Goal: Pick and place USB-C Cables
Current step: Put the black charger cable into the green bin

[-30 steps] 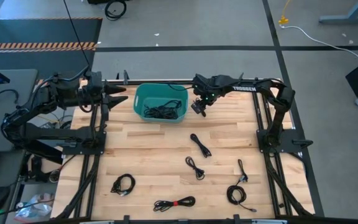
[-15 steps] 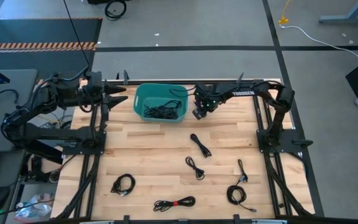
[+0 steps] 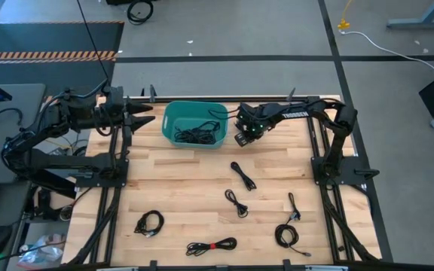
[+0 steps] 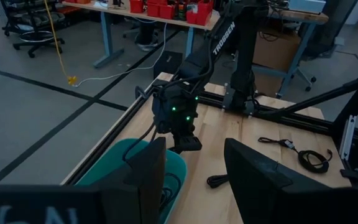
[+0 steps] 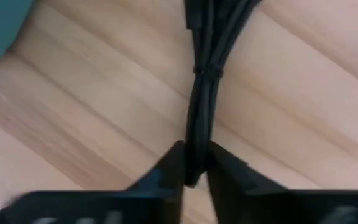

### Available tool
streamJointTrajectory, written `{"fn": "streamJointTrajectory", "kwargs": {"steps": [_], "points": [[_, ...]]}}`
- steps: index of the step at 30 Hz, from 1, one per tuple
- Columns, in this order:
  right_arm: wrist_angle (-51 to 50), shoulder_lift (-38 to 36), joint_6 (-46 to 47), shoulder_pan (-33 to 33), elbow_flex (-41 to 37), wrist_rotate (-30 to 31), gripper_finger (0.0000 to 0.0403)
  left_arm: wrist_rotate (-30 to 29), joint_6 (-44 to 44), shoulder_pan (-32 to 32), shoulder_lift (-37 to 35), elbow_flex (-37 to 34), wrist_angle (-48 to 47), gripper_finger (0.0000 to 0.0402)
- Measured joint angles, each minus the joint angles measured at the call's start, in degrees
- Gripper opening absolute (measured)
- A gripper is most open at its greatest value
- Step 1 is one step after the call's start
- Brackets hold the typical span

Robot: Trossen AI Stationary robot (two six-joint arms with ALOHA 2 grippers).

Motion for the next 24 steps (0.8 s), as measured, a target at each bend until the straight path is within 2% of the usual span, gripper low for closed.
{"fn": "streamJointTrajectory", "kwargs": {"steps": [2, 8, 13, 16, 20, 24], "points": [[-0.1, 0.0, -1.0, 0.0, 0.1, -0.8, 0.0018, 0.0, 0.0, 0.0, 0.0, 0.0, 0.0, 0.0172], [-7.2, -1.6, -2.6, 1.5, 4.3, -1.0, 0.0015, 0.0, 0.0, 0.0, 0.0, 0.0, 0.0, 0.0172], [-16.3, -7.4, -3.9, 3.4, 12.9, 3.3, 0.0015, 0.0, 0.0, 0.0, 0.0, 0.0, 0.0, 0.0172], [-16.9, -11.1, -5.6, 4.0, 19.4, 4.6, 0.0015, 0.0, 0.0, 0.0, 0.0, 0.0, 0.0, 0.0172], [-16.7, -11.5, -10.1, 3.6, 28.6, -0.1, 0.0014, 0.0, 0.0, 0.0, 0.0, 0.0, 0.1, 0.0172], [-16.5, -7.3, -16.0, 3.3, 38.8, -4.5, 0.0014, 0.0, 0.0, 0.0, 0.0, 0.0, 0.1, 0.0172]]}}
